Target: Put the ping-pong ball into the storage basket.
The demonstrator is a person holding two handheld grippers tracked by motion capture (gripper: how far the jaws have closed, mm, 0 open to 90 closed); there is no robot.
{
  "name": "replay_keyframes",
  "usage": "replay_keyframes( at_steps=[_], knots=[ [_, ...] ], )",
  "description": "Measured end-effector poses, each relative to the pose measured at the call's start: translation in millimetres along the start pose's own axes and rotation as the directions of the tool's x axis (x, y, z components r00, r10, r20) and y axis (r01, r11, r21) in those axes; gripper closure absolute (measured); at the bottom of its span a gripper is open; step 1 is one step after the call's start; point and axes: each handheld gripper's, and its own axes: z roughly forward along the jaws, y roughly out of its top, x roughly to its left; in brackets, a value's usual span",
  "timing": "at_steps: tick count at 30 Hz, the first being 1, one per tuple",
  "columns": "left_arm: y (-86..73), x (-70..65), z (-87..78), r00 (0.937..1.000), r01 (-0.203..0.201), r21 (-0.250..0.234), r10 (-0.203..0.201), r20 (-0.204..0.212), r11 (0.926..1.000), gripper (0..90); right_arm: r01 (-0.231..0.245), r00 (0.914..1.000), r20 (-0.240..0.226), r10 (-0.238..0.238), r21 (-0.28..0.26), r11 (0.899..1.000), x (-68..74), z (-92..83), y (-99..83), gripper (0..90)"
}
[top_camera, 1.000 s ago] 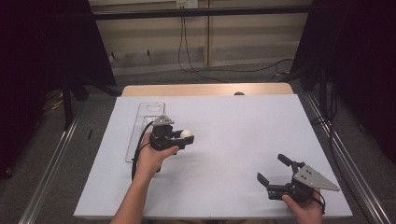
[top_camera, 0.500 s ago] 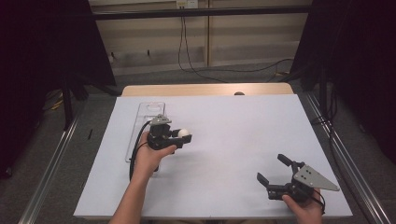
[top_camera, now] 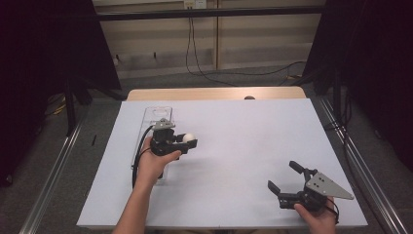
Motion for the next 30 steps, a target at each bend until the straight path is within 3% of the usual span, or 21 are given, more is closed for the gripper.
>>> replay_keyframes(
  at_steps=[18, 30],
  knots=[
    [0.9, 6.0, -11.0, 0.9994, 0.015, -0.024, -0.016, -0.029, 0.9996, 51.1, 0.001, 1.0, 0.007, -0.001, -0.004, 1.0, -0.6, -0.2, 0.1, 1.0],
    [0.7, 8.0, -13.8, 0.9994, -0.003, -0.017, 0.002, -0.034, 0.9998, 51.1, -0.004, 0.9999, 0.01, 0.004, -0.004, 1.0, -0.6, 0.2, 0.0, 1.0]
  ],
)
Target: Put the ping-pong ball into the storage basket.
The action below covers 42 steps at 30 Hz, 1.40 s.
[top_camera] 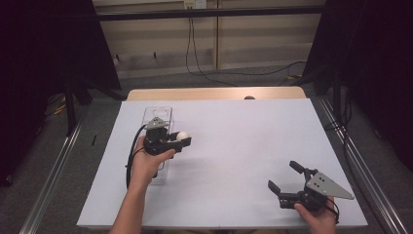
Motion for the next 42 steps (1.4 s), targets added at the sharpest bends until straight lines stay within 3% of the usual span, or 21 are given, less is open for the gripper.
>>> replay_keyframes(
  at_steps=[42],
  knots=[
    [1.0, 6.5, -12.3, 0.9997, -0.002, -0.023, 0.002, -0.024, 0.9997, 51.1, -0.009, 0.9999, -0.004, 0.009, -0.001, 1.0, 0.9, 0.3, 0.8, 1.0]
  ],
)
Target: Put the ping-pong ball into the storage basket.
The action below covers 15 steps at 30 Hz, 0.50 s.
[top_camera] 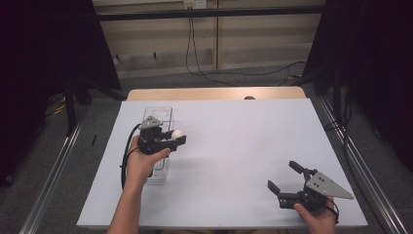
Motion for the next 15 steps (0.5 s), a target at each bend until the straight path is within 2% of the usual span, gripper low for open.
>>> replay_keyframes(
  at_steps=[3, 4, 7, 9, 15],
  knots=[
    [0.1, -0.3, -1.5, 0.9999, 0.01, -0.013, -0.01, -0.004, 0.9999, 51.1, -0.004, 1.0, 0.0, 0.004, 0.001, 1.0, 0.2, 0.0, -0.2, 1.1],
    [0.4, 0.7, -2.5, 1.0, -0.002, -0.006, 0.002, -0.005, 1.0, 51.1, -0.003, 1.0, 0.001, 0.003, 0.001, 1.0, 0.3, 0.1, -0.2, 1.1],
    [0.2, 1.7, -3.6, 0.9999, -0.002, -0.007, 0.002, -0.011, 1.0, 51.1, 0.008, 1.0, -0.002, -0.008, 0.003, 1.0, 0.0, 0.5, -0.5, 1.3],
    [-0.1, 2.0, -3.7, 0.9999, 0.006, -0.017, -0.006, -0.012, 0.9998, 51.1, 0.007, 1.0, -0.004, -0.007, 0.004, 1.0, 0.2, 0.3, -0.4, 1.3],
    [0.0, 4.4, -6.4, 0.9997, 0.0, -0.013, 0.0, -0.025, 0.9999, 51.1, 0.004, 1.0, 0.001, -0.004, -0.001, 1.0, 0.1, -0.4, 0.0, 1.3]
  ],
)
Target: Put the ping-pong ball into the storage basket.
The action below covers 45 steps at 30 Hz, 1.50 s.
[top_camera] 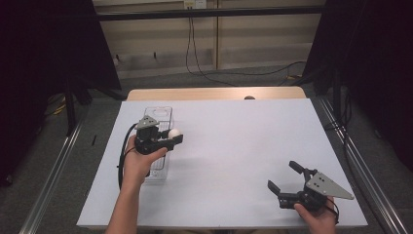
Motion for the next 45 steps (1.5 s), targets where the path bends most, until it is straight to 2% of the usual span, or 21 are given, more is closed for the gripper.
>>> replay_keyframes(
  at_steps=[6, 7, 13, 18, 20, 26, 27, 32, 45],
  knots=[
    [-0.1, 1.2, -1.9, 0.9999, 0.016, -0.011, -0.016, -0.003, 0.9998, 51.1, 0.001, 1.0, -0.003, -0.001, 0.004, 1.0, 0.1, 0.0, -0.1, 1.3],
    [-0.1, 2.0, -2.3, 1.0, 0.005, -0.005, -0.005, -0.006, 1.0, 51.1, 0.0, 1.0, -0.002, 0.0, 0.003, 1.0, -0.1, 0.1, 0.0, 1.3],
    [-0.3, 4.7, -4.3, 1.0, 0.005, -0.015, -0.005, -0.002, 0.9999, 51.1, 0.001, 1.0, 0.001, -0.001, 0.0, 1.0, 0.1, 0.1, 0.0, 1.3],
    [-0.3, 5.5, -6.5, 0.9998, 0.018, -0.025, -0.018, -0.009, 0.9995, 51.1, 0.005, 1.0, -0.002, -0.005, 0.004, 1.0, -0.1, 0.2, -0.2, 1.4],
    [0.1, 6.9, -8.2, 0.9998, 0.006, -0.022, -0.006, -0.017, 0.9997, 51.1, 0.002, 1.0, -0.001, -0.002, 0.002, 1.0, 0.2, 0.2, -0.1, 1.5],
    [-0.2, 8.0, -10.0, 0.9996, 0.01, -0.024, -0.011, -0.025, 0.9997, 51.1, -0.005, 1.0, 0.004, 0.005, -0.001, 1.0, 0.1, 0.3, 0.1, 1.4],
    [-0.3, 7.2, -10.0, 0.9992, 0.015, -0.023, -0.016, -0.036, 0.9996, 51.1, 0.001, 1.0, -0.002, -0.001, 0.002, 1.0, -0.1, 0.1, 0.0, 1.4],
    [-0.4, 9.4, -11.2, 0.9997, 0.009, -0.02, -0.009, -0.021, 0.9998, 51.1, -0.001, 1.0, 0.002, 0.001, -0.001, 1.0, -0.1, 0.1, 0.0, 1.4],
    [-2.0, 14.3, -13.8, 0.9993, 0.016, -0.02, -0.016, -0.033, 0.9997, 51.1, -0.007, 1.0, 0.006, 0.007, -0.005, 1.0, -0.2, -0.1, 0.2, 1.4]
  ],
)
